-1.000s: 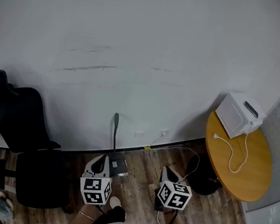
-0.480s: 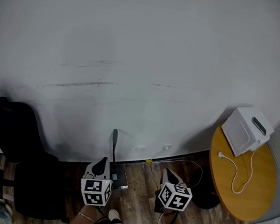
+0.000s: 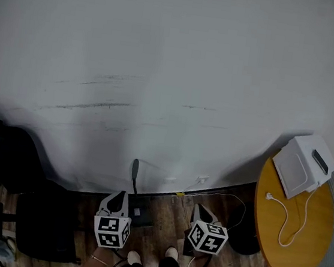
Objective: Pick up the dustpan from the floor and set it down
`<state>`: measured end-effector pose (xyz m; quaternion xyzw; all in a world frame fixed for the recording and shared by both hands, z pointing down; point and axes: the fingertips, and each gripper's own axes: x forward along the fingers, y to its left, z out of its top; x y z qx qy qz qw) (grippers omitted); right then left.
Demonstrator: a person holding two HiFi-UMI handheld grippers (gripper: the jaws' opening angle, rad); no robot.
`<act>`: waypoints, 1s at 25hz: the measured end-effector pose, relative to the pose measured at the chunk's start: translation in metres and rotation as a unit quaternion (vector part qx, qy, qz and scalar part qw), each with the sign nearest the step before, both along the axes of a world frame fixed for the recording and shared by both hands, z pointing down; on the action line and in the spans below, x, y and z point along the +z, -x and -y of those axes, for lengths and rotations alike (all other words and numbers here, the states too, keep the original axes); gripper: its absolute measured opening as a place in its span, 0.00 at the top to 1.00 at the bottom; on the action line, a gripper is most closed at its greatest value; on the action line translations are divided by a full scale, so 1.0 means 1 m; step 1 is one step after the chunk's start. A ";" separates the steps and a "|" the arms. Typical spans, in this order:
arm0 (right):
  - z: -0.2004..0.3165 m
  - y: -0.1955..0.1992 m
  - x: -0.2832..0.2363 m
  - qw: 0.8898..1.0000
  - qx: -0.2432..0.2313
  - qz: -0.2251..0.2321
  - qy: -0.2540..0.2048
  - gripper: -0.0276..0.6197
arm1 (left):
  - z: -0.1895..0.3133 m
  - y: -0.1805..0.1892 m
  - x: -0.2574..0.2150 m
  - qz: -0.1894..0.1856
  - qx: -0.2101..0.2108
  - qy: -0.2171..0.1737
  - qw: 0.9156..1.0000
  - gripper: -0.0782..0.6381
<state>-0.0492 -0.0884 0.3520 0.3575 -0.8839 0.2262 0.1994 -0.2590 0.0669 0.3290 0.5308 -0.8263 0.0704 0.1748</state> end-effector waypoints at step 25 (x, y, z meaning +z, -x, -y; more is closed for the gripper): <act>0.044 0.073 0.087 0.990 -0.121 -0.052 0.040 0.91 | 0.014 0.021 0.089 -0.062 -0.129 0.038 0.989 0.87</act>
